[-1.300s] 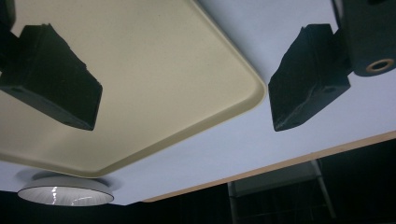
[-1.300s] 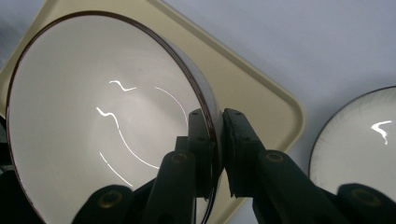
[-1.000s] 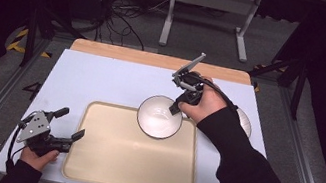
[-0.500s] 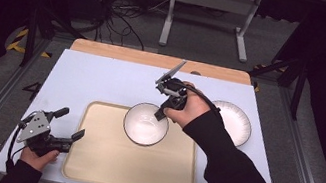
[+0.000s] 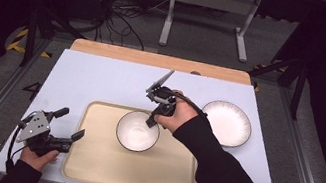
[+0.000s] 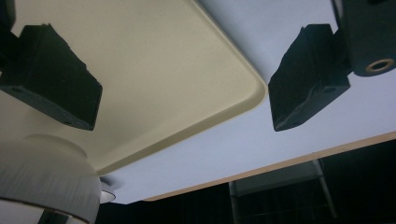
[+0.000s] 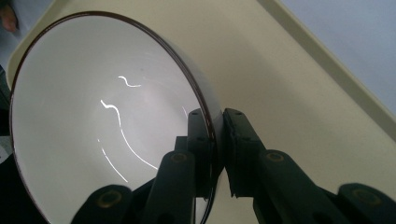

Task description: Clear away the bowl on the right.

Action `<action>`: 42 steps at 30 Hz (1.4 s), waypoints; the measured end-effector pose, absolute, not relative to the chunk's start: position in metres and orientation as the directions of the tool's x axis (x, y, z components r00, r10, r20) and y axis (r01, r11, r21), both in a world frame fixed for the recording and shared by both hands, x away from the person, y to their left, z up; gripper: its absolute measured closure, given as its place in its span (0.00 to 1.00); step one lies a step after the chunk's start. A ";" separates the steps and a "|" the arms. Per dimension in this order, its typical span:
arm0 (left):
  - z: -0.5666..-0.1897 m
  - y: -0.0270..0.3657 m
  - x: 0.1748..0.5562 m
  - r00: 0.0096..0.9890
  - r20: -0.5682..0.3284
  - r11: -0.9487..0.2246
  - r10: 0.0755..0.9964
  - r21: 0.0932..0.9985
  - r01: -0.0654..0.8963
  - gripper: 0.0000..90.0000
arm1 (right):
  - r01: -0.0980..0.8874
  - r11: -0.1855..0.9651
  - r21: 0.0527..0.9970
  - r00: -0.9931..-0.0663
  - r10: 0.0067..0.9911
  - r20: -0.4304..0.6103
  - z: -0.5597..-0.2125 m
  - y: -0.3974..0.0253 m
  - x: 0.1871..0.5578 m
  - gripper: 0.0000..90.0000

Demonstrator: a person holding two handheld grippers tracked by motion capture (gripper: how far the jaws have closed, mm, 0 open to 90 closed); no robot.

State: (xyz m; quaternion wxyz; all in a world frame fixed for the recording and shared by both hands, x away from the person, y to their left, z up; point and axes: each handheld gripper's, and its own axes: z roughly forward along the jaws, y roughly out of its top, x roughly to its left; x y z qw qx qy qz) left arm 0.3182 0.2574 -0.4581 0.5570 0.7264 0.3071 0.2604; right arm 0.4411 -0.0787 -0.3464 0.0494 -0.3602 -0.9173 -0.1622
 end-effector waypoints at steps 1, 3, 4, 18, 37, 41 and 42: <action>-0.458 0.257 0.318 0.676 0.036 -0.191 0.736 0.969 0.156 0.12 | 0.677 0.688 0.262 -0.736 0.645 0.208 -0.346 -0.079 0.441 0.91; -0.458 0.258 0.318 0.676 0.034 -0.188 0.736 0.970 0.157 0.12 | 0.676 0.691 0.255 -0.737 0.643 0.210 -0.352 -0.077 0.442 0.91; -0.458 0.258 0.318 0.676 0.034 -0.188 0.736 0.970 0.157 0.12 | 0.677 0.693 0.249 -0.736 0.643 0.211 -0.356 -0.076 0.443 0.90; -0.458 0.258 0.318 0.677 0.037 -0.192 0.735 0.969 0.156 0.12 | 0.684 0.699 0.210 -0.729 0.643 0.234 -0.381 -0.072 0.446 0.90; -0.458 0.258 0.318 0.678 0.037 -0.192 0.734 0.969 0.156 0.12 | 0.678 0.708 0.195 -0.733 0.635 0.242 -0.393 -0.072 0.449 0.89; -0.458 0.258 0.318 0.678 0.037 -0.193 0.734 0.969 0.156 0.12 | 0.677 0.710 0.194 -0.734 0.635 0.238 -0.395 -0.073 0.449 0.90; -0.458 0.258 0.318 0.678 0.037 -0.193 0.734 0.969 0.156 0.12 | 0.674 0.713 0.193 -0.738 0.633 0.235 -0.395 -0.073 0.450 0.90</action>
